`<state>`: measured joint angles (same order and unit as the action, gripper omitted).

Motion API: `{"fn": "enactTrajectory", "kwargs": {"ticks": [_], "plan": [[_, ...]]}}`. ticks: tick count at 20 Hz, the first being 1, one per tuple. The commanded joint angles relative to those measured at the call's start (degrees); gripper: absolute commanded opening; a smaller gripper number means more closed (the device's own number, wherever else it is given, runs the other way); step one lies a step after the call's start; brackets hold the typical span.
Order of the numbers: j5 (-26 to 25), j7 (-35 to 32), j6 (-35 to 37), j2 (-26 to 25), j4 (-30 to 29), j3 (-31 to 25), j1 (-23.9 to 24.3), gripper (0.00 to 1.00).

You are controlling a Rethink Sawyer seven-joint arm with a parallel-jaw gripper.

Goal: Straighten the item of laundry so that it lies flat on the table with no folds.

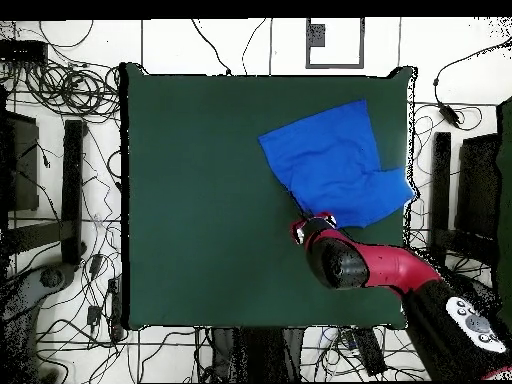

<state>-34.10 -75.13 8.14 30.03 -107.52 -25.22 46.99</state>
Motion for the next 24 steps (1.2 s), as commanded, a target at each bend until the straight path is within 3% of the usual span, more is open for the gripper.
{"fn": "enactTrajectory", "kwargs": {"ticks": [1, 24], "plan": [[4.0, -15.6, -5.3, -2.3, -3.1, 3.0, -7.1, 0.00], [15.6, -17.3, -12.8, -2.8, -4.6, 7.6, -16.6, 0.00]]}}
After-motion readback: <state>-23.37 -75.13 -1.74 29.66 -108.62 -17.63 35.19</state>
